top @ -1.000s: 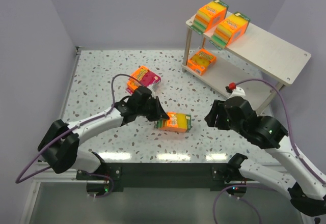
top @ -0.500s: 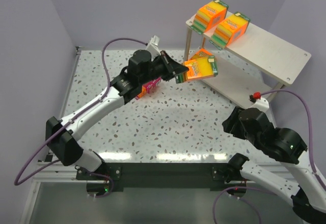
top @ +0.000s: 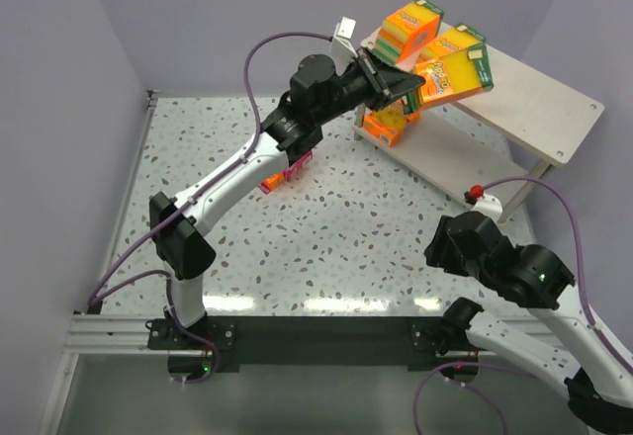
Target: Place and organize the cleaning sponges onto the shelf
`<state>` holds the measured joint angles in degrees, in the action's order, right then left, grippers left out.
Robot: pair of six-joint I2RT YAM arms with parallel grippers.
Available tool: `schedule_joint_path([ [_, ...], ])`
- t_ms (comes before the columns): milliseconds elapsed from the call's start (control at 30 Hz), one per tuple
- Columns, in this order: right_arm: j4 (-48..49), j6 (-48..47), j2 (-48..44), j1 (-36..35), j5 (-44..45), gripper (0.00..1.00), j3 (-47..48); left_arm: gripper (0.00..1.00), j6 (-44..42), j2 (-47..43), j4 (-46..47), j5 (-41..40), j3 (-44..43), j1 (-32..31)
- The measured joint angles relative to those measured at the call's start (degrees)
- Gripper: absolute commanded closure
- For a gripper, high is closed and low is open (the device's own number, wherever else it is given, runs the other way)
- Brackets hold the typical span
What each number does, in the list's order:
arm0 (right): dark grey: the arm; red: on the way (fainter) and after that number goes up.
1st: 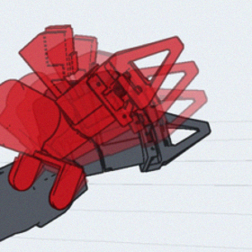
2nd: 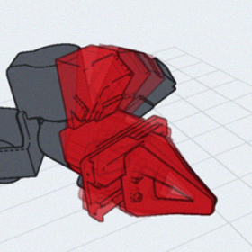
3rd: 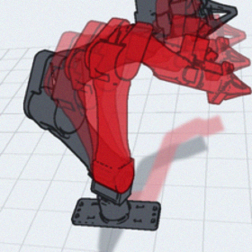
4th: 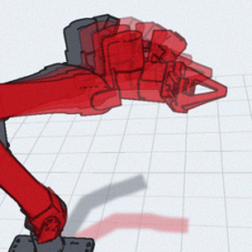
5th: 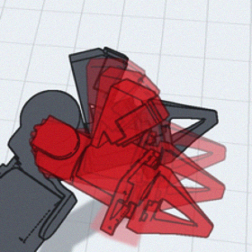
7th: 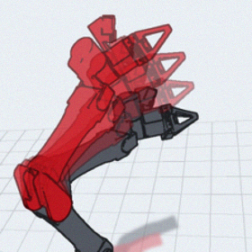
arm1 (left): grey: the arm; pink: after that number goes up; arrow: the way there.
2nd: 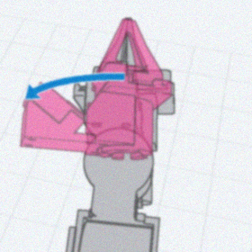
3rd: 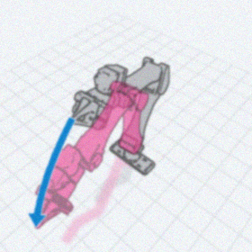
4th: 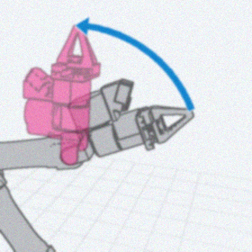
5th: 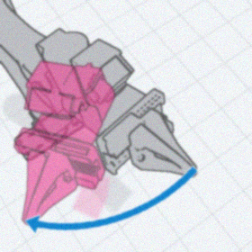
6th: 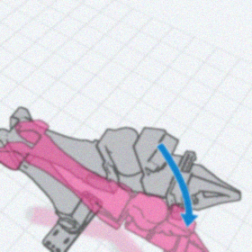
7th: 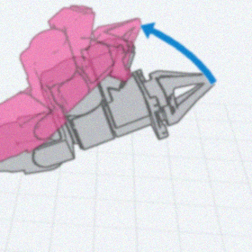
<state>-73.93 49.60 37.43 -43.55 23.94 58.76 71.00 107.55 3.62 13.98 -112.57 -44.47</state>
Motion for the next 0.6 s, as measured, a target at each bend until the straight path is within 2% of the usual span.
schedule_joint_path([
  [167,0.24,-0.81,0.00,0.00,-0.15,0.45,-0.31,1.00,2.97,3.28,0.37,-3.67,-6.08,-4.39],
  [333,0.39,-1.27,0.00,0.00,-0.48,0.45,-0.31,1.00,6.40,6.05,0.59,-10.75,-10.14,-9.07],
  [600,1.11,-1.51,-0.98,0.00,-0.96,0.45,-1.38,1.00,9.53,10.23,-0.85,-29.42,-16.48,-14.56],
])
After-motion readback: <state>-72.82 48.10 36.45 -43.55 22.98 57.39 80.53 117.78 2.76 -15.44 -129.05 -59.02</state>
